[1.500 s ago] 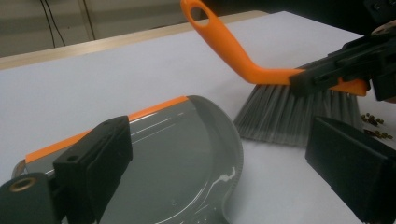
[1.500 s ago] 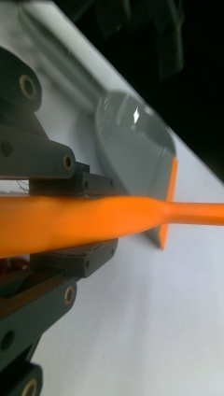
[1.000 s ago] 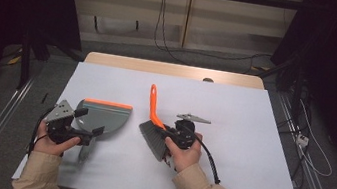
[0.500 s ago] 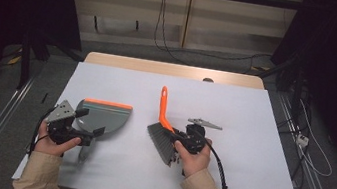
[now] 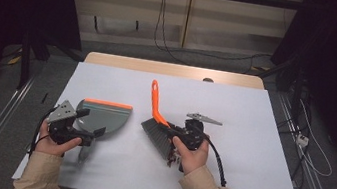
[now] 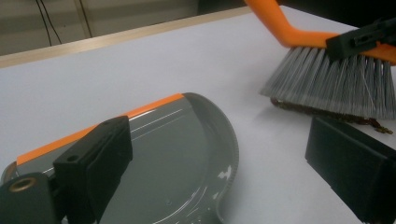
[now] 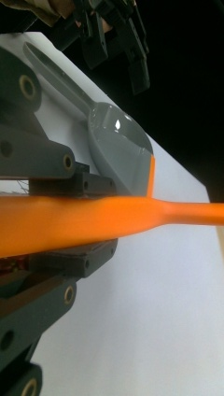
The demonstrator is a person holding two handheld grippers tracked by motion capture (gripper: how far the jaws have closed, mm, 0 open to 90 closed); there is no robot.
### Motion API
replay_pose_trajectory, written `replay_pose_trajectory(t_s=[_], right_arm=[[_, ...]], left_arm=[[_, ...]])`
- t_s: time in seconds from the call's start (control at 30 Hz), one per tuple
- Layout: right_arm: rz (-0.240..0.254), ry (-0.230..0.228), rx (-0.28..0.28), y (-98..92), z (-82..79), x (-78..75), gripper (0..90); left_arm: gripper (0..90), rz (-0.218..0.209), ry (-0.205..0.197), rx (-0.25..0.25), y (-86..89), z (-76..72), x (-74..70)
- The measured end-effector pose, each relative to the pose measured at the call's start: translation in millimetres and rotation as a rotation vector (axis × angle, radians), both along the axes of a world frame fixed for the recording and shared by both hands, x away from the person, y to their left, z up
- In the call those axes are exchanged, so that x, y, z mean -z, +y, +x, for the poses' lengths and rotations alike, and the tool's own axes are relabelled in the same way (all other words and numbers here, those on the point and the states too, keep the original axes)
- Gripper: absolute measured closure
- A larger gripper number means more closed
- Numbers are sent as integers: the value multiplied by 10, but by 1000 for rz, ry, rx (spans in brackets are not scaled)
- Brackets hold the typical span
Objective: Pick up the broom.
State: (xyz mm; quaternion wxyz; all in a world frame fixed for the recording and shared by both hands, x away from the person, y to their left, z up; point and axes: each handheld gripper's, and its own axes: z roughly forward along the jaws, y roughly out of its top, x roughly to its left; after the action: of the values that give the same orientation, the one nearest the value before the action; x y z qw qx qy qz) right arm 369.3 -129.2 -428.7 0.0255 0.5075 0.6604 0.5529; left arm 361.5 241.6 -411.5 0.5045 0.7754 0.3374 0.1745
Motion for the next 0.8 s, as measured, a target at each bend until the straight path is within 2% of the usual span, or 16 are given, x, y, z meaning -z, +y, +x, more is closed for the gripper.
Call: replay_pose_trajectory(t_s=[0.3, 0.47, 0.57, 0.63, 0.8], right_arm=[[-45, -101, -40, -94, 121, -159, 713], [-64, -148, -52, -174, 178, -187, 713], [-112, -187, -55, -223, 199, -196, 713], [-114, -187, -53, -268, 222, -196, 713], [-156, -223, -59, -349, 279, -191, 713]], left_arm=[[75, -1, 0, 0, 1, 0, 0], [75, 0, -2, 3, -9, 16, 1], [75, -6, 2, 0, -11, 17, 5], [75, -1, 0, -1, -4, 12, -1], [74, -13, 1, -1, -8, 5, -3]])
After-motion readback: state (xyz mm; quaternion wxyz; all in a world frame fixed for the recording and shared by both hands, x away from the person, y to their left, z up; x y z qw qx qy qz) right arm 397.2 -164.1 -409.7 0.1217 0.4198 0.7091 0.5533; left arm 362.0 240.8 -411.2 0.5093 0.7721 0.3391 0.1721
